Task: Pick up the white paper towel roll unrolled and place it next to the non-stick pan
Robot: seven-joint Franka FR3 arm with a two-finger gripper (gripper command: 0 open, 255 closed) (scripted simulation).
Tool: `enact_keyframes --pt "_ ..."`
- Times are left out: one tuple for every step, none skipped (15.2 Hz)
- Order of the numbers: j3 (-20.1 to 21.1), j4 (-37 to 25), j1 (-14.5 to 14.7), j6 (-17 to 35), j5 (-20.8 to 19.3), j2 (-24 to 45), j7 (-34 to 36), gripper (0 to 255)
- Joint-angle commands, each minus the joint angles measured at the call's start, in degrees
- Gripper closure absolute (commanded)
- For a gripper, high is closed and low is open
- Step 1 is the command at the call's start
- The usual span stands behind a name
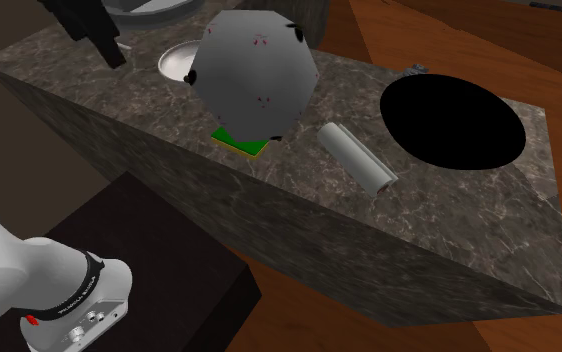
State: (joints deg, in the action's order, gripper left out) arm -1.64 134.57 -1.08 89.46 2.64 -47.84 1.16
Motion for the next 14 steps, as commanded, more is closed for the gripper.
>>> enact_keyframes --pt "0.0 0.0 0.0 0.0 0.0 0.0 0.0 0" --pt "-0.99 1.49 0.05 1.39 -1.19 -0.35 -2.24 0" --pt "-2.02 2.9 0.1 2.84 -2.4 -0.61 -4.47 0" --pt "-3.07 4.23 0.12 4.34 -3.61 -0.76 -6.68 0" --pt "-4.16 5.47 0.13 5.89 -4.83 -0.8 -8.88 0" --pt "-5.28 6.63 0.12 7.49 -6.05 -0.73 -11.07 0" --pt "-6.43 7.7 0.1 9.16 -7.27 -0.55 -13.26 0" --pt "-7.61 8.67 0.08 10.87 -8.48 -0.24 -15.42 0" --pt "-8.82 9.54 0.06 12.64 -9.68 0.19 -17.58 0" --pt "-10.07 10.32 0.05 14.46 -10.87 0.74 -19.71 0" --pt "-11.34 10.99 0.06 16.33 -12.03 1.42 -21.83 0" --pt "-12.62 11.55 0.06 18.26 -13.15 2.23 -23.96 0" --pt "-13.95 12.01 0.11 20.22 -14.24 3.17 -26.06 0" --pt "-15.3 12.36 0.2 22.22 -15.3 4.23 -28.15 0"
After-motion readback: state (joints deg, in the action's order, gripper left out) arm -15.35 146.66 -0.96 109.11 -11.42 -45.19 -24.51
